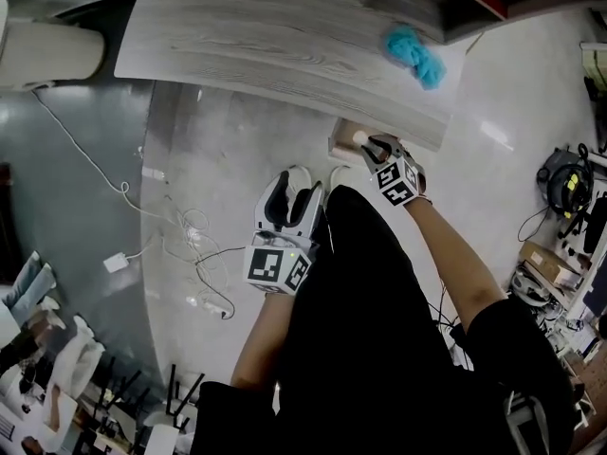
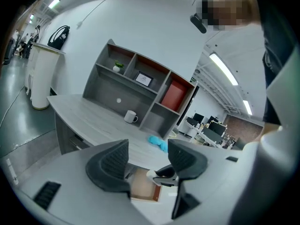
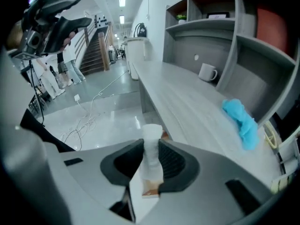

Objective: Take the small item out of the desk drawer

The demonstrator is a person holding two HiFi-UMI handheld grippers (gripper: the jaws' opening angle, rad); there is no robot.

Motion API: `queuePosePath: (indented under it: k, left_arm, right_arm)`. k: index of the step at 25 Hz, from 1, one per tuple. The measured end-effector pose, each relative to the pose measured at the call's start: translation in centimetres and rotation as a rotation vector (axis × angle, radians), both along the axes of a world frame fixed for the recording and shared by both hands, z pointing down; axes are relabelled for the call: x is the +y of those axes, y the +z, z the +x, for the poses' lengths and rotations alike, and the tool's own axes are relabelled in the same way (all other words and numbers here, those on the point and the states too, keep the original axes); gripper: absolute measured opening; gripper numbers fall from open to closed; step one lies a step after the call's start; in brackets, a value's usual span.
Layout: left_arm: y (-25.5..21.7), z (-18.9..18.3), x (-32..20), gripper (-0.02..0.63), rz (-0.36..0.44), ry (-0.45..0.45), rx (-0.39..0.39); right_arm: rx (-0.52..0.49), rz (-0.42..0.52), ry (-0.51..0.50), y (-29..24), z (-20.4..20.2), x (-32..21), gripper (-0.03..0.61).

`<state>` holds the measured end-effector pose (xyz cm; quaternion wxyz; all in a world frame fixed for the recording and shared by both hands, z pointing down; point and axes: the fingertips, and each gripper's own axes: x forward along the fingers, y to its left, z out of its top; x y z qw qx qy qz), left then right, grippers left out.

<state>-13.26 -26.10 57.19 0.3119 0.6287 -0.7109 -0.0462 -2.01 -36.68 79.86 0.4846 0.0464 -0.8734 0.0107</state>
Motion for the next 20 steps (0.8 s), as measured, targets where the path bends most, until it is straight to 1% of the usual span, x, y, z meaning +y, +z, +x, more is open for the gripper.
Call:
queuePosePath:
  k: [2, 5, 8, 13, 16, 20]
  left_arm:
    - [-1.6, 0.2, 0.1, 0.241, 0.014, 0.015, -0.005]
    - [-4.7, 0.1, 0.0, 0.241, 0.051, 0.044, -0.024]
    - [-7.4, 0.1, -0.2, 0.241, 0.089, 0.071, -0.036]
    - [-10.7, 0.5, -1.4, 0.241, 0.132, 0.133, -0.052]
    - [-12.2, 0.6, -2.3, 0.241, 0.157, 0.181, -0.045]
    - [-13.8, 1.3, -3.8, 0.239, 0.191, 0.262, -0.025]
  right_arm:
    - [-0.026, 0.006, 0.031, -2.4, 0.3, -0.1, 0.101]
    - [-0.081, 0.015, 0.095, -6.2, 0.6, -0.5, 0.101]
    - [-0.115, 0.025, 0.141, -9.9, 1.2, -0.8, 0.101]
    - [-0.183, 0.043, 0.222, -16.5, 2.0, -1.6, 0.101]
    - [-0.230, 0.078, 0.259, -20.6, 2.2, -1.9, 0.101]
    - [-0.300, 0.127, 0.345, -25.8, 3.4, -2.5, 0.101]
